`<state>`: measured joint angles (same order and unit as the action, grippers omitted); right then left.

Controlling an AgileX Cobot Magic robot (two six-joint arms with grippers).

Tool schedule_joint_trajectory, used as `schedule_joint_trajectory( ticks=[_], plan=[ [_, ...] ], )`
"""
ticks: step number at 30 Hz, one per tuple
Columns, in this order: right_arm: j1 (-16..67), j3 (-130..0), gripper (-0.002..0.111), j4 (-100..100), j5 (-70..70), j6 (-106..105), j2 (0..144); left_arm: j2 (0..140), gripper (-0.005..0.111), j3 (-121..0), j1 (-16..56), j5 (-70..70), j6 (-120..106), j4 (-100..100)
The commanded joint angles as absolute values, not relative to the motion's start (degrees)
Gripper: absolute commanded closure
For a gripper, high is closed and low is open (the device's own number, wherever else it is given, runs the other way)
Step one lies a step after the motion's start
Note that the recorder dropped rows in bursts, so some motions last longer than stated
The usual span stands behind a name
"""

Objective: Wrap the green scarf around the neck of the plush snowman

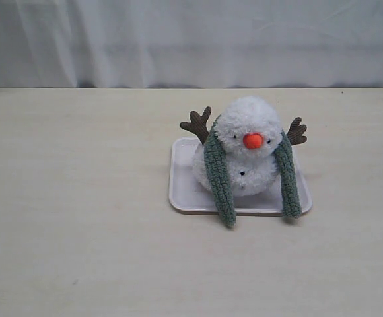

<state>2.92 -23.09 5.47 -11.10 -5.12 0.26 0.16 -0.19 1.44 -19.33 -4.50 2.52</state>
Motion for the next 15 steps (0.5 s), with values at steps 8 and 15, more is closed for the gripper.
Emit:
schedule_joint_trajectory(
  ticks=[8,15],
  plan=[
    [2.6,-14.6,0.104,5.5,-11.4,-5.5,0.0,0.0,0.107,0.0,1.4,-18.7,-4.5,2.3],
    [2.7,-14.2,0.104,5.5,-11.3,-5.5,0.0,0.0,0.107,0.0,1.4,-18.7,-4.5,2.3]
  ],
)
